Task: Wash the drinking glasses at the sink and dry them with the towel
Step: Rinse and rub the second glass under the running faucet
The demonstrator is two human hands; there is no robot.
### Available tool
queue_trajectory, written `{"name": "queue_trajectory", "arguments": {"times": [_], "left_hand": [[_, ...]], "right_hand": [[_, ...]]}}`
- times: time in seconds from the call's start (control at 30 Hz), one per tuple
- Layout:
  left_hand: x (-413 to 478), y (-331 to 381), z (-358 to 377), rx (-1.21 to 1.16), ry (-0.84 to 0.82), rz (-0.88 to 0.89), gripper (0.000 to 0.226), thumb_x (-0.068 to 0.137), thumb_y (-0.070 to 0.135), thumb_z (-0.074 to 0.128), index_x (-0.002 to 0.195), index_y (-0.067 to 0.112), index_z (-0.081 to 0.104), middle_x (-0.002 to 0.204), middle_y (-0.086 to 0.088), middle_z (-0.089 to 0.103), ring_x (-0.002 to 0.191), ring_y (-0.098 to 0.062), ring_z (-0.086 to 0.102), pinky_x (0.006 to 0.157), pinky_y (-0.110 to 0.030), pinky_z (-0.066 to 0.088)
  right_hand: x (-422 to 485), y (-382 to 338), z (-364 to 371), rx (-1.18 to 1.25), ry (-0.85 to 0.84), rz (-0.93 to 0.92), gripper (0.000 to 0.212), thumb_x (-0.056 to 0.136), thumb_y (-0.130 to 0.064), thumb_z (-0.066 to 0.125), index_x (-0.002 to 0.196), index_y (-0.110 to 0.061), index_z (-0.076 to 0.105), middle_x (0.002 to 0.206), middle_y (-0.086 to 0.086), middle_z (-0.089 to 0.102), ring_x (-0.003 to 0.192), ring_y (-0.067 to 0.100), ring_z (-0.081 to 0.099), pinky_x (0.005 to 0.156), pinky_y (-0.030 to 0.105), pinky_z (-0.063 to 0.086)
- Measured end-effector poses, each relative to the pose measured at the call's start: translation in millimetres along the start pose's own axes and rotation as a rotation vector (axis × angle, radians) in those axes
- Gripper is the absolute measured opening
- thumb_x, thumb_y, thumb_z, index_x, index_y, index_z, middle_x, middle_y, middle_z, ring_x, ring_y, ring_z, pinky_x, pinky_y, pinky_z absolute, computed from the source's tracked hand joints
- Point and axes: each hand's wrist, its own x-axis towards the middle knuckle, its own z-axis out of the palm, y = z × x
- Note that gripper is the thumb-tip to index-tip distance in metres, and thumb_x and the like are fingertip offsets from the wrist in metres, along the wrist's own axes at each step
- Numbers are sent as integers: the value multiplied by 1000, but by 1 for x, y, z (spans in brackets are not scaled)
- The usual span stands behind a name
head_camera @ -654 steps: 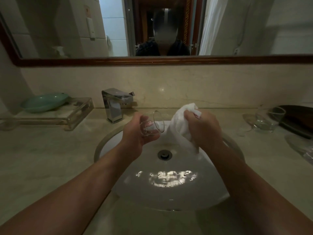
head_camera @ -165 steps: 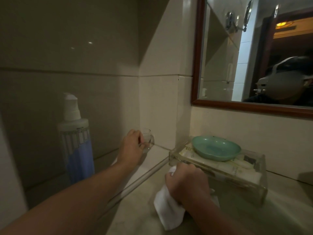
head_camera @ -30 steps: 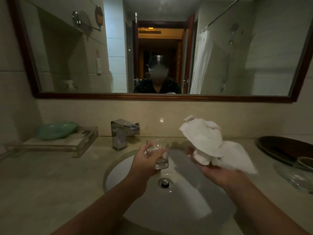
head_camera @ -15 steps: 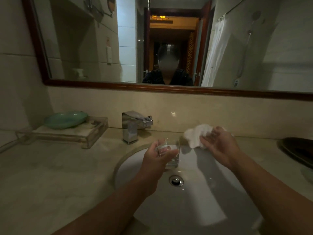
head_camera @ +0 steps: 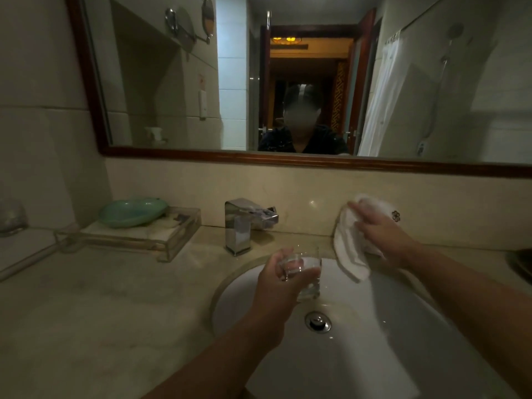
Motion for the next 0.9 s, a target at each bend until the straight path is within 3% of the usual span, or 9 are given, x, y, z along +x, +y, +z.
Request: {"name": "queue_trajectory", "arguments": {"times": [0.07, 0.13, 0.23, 0.4, 0.53, 0.63, 0.73, 0.8, 0.9], "left_hand": [[4, -2, -2, 9, 32, 18, 71, 76, 10, 90, 136, 26, 57, 120, -4, 74, 108, -24, 73, 95, -48, 60], [8, -4, -4, 42, 60, 27, 78, 69, 16, 94, 135, 31, 57, 122, -1, 72, 110, -20, 71, 97, -50, 59], [11, -3, -7, 103, 100, 47, 84, 55, 24, 94, 131, 34, 58, 124, 0, 70, 110, -18, 70, 96, -50, 59], [17, -5, -20, 144, 200, 22, 70, 69, 11, 93, 129, 26, 61, 118, -1, 70, 103, -18, 71, 83, -39, 63], [22, -4, -29, 146, 215, -8, 41, 76, 1, 86, 110, 3, 63, 90, -12, 66, 66, -19, 61, 49, -24, 49], [23, -2, -31, 147, 213, 5, 51, 77, 6, 88, 121, 11, 63, 107, -7, 70, 82, -22, 69, 53, -22, 53], [23, -1, -31, 109, 206, 25, 63, 76, 6, 89, 130, 22, 60, 120, -3, 68, 96, -21, 71, 58, -21, 57], [24, 0, -32, 99, 203, 29, 67, 76, 7, 90, 133, 24, 60, 120, -1, 70, 93, -16, 72, 60, -23, 58], [26, 0, -35, 99, 200, 22, 58, 78, 5, 88, 129, 19, 63, 113, -4, 74, 93, -19, 75, 62, -26, 60]], "right_hand": [[2, 0, 17, -569, -118, 21, 51, 99, -4, 45, 137, -35, 61, 156, 1, 43, 139, 25, 44, 110, 35, 35], [0, -2, 31, -736, -17, -72, 40, 95, -2, 50, 116, -26, 75, 132, 4, 66, 121, 22, 60, 97, 29, 42], [-6, -24, 47, -519, 155, -257, 31, 95, -1, 55, 101, -21, 79, 112, 0, 74, 107, 12, 65, 97, 27, 48], [-6, -72, 77, -241, 53, -338, 35, 97, -6, 60, 125, -25, 69, 117, -10, 71, 108, 3, 65, 97, 29, 54], [11, -95, 102, -347, -66, -332, 39, 96, -15, 65, 134, -24, 63, 128, -10, 65, 117, 5, 59, 104, 29, 48], [30, -100, 119, -409, -121, -296, 36, 95, -18, 69, 130, -20, 67, 128, -5, 68, 119, 8, 60, 107, 32, 46], [44, -99, 129, -443, -85, -314, 24, 93, -15, 70, 116, -20, 76, 116, -6, 74, 105, 5, 64, 97, 29, 52], [50, -95, 133, -434, -28, -313, 19, 90, -11, 72, 106, -21, 79, 105, -6, 76, 96, 4, 67, 89, 28, 57], [59, -86, 136, -279, 32, -205, 18, 90, -6, 72, 94, -22, 80, 94, -6, 75, 83, 8, 70, 60, 22, 58]]}}
